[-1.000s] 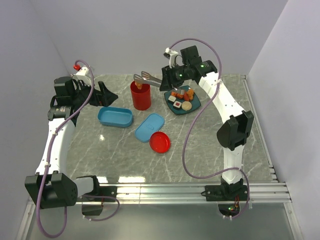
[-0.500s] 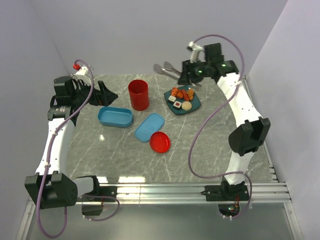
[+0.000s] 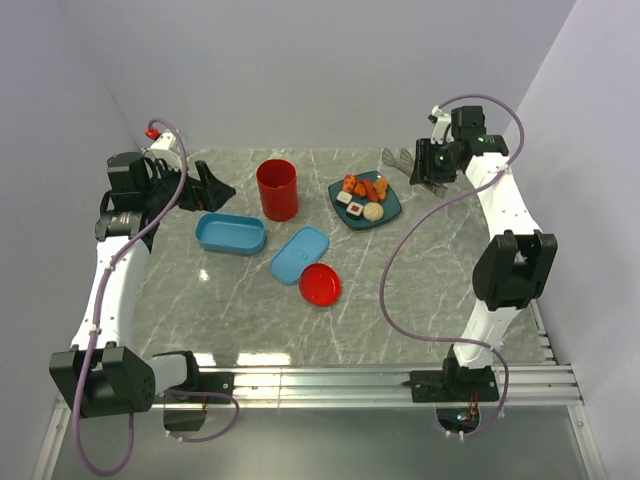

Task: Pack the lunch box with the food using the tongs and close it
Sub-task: Pick up the food using the clamp

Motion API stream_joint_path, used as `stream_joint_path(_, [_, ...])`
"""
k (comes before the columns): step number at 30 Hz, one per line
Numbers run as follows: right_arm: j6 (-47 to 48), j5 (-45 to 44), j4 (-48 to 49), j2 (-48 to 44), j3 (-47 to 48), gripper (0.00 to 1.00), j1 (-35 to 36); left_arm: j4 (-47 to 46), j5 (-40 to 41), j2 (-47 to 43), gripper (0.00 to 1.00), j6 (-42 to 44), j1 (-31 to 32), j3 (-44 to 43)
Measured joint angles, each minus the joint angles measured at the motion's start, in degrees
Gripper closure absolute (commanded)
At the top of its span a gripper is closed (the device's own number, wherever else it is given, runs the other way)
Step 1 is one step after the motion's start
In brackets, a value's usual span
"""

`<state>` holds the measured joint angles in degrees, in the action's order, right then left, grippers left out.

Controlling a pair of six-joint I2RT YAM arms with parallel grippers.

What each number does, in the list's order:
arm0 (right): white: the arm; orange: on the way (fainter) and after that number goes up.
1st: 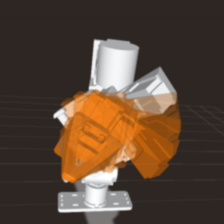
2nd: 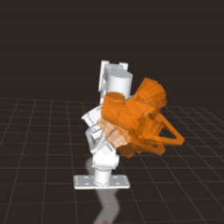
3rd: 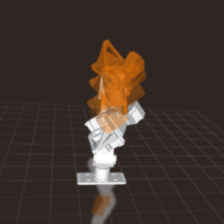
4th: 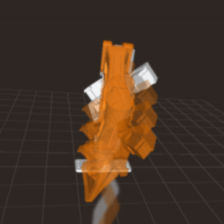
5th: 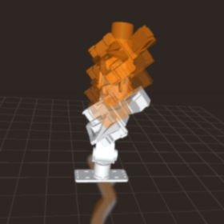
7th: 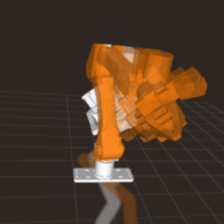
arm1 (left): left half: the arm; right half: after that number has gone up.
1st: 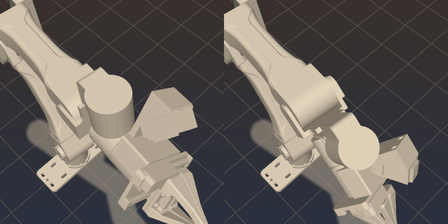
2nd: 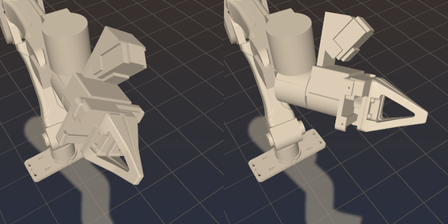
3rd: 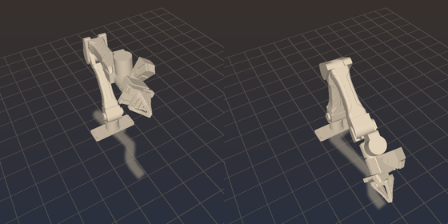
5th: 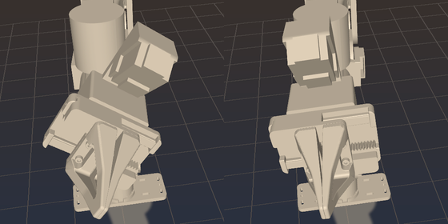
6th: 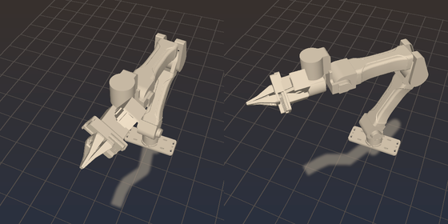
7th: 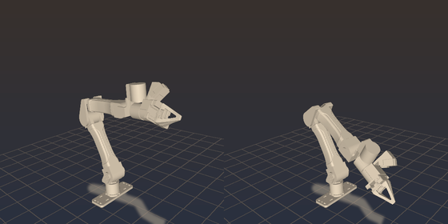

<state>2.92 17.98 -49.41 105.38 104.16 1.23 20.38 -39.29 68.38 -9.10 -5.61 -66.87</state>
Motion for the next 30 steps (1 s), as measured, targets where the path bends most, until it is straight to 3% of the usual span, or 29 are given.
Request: stream_joint_path(30, [-0.37,2.40,0.09,7.30,-2.49,0.42,0.00,0.02,0.17,0.00,0.00,0.02,0.00,0.11])
